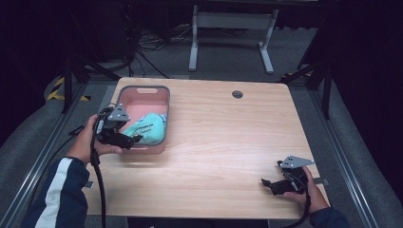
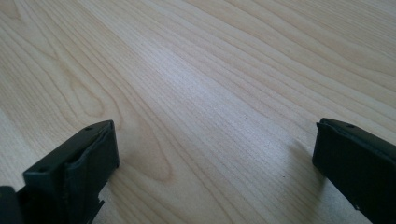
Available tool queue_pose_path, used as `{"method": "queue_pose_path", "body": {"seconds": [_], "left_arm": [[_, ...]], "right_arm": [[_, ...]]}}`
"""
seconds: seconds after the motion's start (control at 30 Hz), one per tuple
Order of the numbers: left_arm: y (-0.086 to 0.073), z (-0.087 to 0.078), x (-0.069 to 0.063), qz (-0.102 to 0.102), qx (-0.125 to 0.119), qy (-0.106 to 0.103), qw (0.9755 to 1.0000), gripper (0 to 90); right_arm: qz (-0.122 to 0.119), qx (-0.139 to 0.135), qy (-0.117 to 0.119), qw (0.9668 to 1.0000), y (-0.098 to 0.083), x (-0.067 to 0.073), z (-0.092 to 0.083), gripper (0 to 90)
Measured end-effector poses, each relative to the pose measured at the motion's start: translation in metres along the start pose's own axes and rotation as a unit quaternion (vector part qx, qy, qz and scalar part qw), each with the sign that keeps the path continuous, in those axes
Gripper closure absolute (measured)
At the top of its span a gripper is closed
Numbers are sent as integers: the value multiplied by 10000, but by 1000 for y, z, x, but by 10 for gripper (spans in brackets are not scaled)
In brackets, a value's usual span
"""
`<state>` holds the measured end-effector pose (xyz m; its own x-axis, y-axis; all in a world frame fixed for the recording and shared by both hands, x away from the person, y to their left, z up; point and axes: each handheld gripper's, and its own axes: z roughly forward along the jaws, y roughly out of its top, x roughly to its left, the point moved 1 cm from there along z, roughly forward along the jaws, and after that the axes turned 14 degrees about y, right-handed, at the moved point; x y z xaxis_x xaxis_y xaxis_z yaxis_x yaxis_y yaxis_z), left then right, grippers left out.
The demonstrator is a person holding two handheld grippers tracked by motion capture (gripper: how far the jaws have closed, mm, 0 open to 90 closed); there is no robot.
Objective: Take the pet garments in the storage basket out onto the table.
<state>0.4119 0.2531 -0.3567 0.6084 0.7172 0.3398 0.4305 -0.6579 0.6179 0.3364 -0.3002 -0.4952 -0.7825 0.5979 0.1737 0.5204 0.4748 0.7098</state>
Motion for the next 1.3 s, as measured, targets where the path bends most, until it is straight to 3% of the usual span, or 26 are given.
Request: {"method": "queue_pose_path", "body": {"seconds": [0.3,0.4,0.47,0.6,0.67,0.83,0.97,1.1,1.17,1.2,1.3], "left_arm": [[15,36,14,143,551,-89,9983,201],[15,53,19,279,906,-13,9955,202],[14,63,20,240,1062,-119,9940,201],[12,80,22,273,1277,-128,9914,202],[12,87,24,212,1502,-233,9881,202],[17,102,26,179,1739,-314,9841,202],[18,116,23,355,1993,-462,9782,232],[18,129,19,395,2223,-578,9725,220],[17,132,17,415,2266,-572,9714,197],[17,137,14,507,2392,-529,9682,182],[16,140,13,419,2465,-522,9668,146]], "right_arm": [[3,-1,-1,10000,0,0,0,6],[17,-1,-13,10000,0,0,0,6],[18,-2,-13,10000,0,0,0,6],[17,-2,-13,10000,0,0,0,6],[17,-2,-13,10000,0,0,0,6],[17,-3,-13,10000,0,0,0,6],[19,-4,-14,10000,0,0,0,6],[16,-4,-12,10000,0,0,0,6],[18,-4,-13,10000,0,0,0,6],[18,-4,-13,10000,0,0,0,6],[26,-7,-19,10000,0,1,0,6]]}}
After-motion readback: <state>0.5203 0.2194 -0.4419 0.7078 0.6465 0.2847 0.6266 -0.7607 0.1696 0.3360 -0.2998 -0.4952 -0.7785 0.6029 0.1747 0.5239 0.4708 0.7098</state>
